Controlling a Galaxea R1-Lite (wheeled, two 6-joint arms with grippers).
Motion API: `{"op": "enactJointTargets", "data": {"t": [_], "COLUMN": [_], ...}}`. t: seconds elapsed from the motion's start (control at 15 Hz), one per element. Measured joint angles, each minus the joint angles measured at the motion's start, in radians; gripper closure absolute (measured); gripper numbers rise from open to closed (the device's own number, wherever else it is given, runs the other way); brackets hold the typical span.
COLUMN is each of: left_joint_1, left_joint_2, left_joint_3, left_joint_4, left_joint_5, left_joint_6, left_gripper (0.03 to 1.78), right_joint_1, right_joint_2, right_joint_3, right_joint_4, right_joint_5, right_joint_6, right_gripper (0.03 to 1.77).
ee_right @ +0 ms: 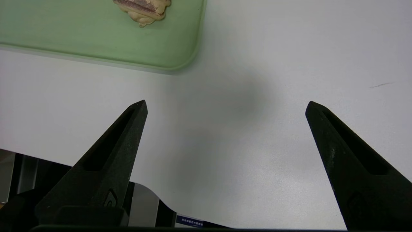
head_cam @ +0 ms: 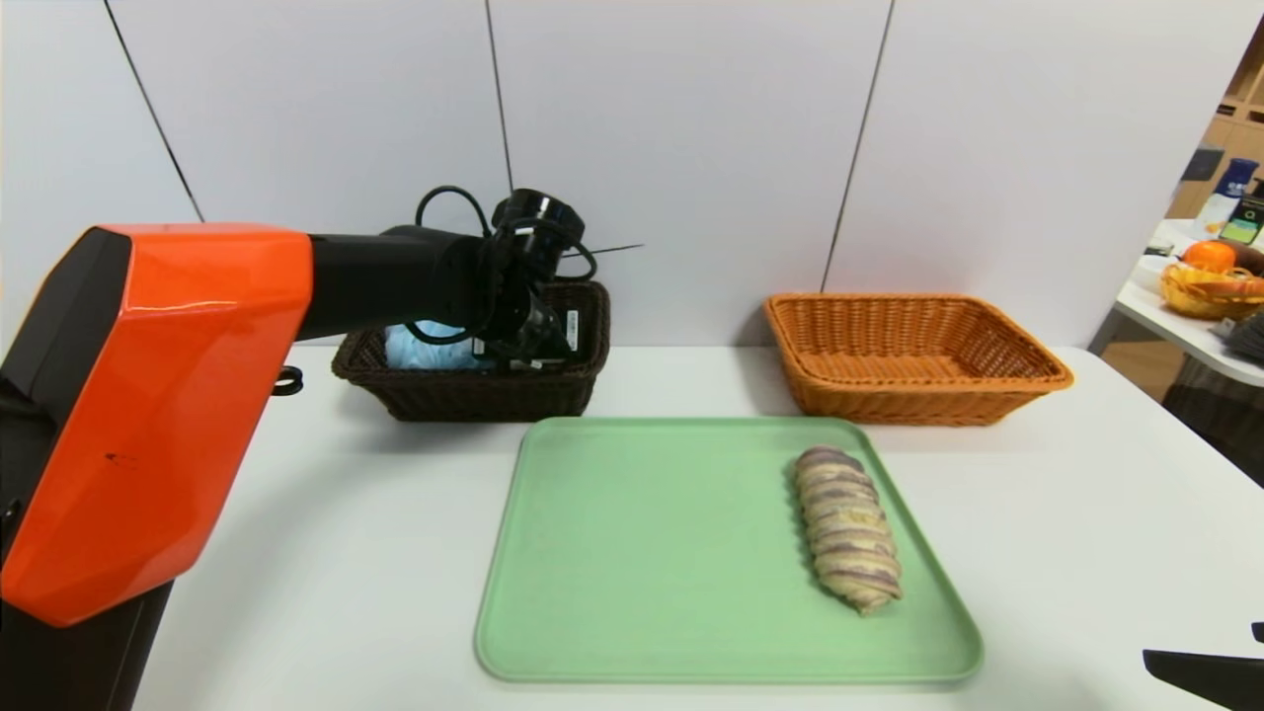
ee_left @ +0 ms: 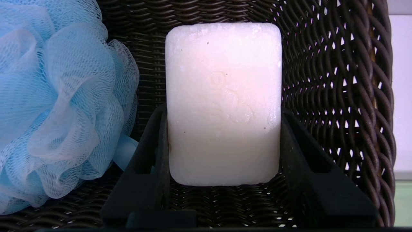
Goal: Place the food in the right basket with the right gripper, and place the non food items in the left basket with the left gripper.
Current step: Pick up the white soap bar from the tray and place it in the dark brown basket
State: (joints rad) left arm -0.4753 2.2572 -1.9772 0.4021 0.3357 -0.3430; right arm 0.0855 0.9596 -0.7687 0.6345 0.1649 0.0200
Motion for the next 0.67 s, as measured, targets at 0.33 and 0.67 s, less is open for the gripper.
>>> {"op": "enactJointTargets", "data": {"t": [0.33,0.67], "left_joint_1": [0.000,0.000], "left_joint_2": [0.005,0.001], "left_joint_3": [0.000,0.000], "left_joint_4": [-0.010,-0.010], "left_joint_5": [-0.003,-0.002], "left_joint_6": [0.000,0.015], "left_gripper": [0.84,0.84], "right_joint_1": [0.000,0.000], "right_joint_2": [0.000,-0.001], "right_joint_3": [0.001,0.001], "right_joint_4": [-0.001,0.000], "right_joint_5": [0.000,0.001], "right_joint_6": [0.000,0.000], "right_gripper": [0.10,0.10]}}
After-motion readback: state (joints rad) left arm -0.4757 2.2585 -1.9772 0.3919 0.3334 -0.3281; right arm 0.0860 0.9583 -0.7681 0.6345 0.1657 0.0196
